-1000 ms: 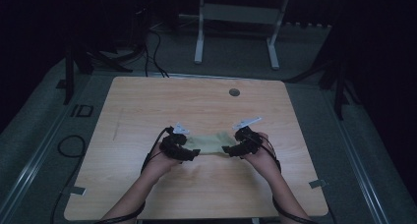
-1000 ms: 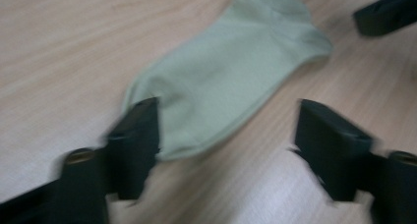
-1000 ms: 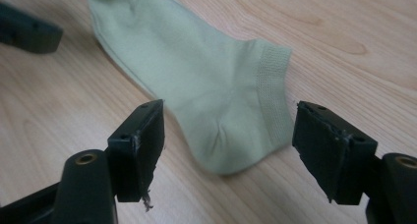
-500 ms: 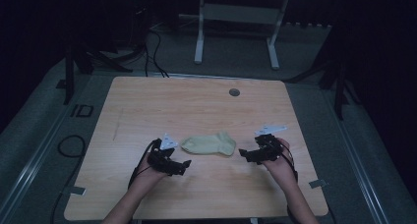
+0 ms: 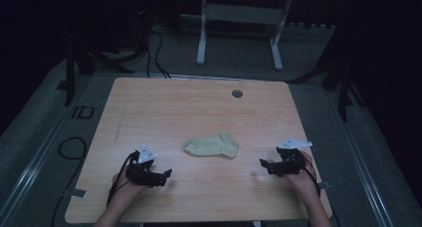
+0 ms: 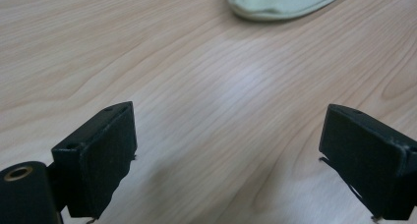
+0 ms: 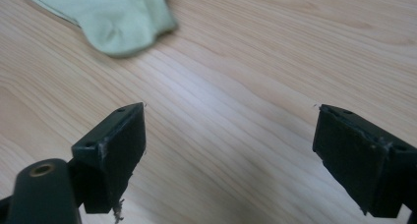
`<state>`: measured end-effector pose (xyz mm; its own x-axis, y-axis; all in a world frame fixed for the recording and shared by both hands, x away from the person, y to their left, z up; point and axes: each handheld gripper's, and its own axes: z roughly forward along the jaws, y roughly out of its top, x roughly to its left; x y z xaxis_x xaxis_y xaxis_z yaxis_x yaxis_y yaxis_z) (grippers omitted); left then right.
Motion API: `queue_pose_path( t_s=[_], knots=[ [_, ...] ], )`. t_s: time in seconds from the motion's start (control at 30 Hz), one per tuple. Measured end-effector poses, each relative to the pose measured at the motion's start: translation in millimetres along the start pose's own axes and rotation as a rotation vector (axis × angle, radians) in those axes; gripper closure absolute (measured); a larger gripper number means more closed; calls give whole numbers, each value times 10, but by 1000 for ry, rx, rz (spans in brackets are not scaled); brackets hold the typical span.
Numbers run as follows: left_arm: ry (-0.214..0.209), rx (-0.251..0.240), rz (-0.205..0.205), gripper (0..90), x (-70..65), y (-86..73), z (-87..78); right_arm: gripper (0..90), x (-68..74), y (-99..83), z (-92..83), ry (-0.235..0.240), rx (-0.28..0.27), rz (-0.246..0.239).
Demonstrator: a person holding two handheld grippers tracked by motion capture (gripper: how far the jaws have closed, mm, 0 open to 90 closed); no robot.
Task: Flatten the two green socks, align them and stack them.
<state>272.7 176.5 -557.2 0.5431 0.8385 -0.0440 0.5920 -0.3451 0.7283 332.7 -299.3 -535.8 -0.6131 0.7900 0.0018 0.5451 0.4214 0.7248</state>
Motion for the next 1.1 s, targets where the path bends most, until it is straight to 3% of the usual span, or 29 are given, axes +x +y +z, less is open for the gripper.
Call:
queue_pose_path(
  t_s=[0.27,0.7,0.97,1.1],
  knots=[
    [13,-33,-76,75,172,-256,-190,128,-107,-244,-171,-43,-27,43],
    [76,-92,-128,75,225,-555,-422,134,-197,-582,-343,-90,-46,115],
    [80,-139,-175,75,264,-629,-502,136,-219,-639,-337,-105,-49,115],
    [79,-134,-181,75,273,-641,-497,137,-225,-651,-337,-111,-51,114]
  ],
)
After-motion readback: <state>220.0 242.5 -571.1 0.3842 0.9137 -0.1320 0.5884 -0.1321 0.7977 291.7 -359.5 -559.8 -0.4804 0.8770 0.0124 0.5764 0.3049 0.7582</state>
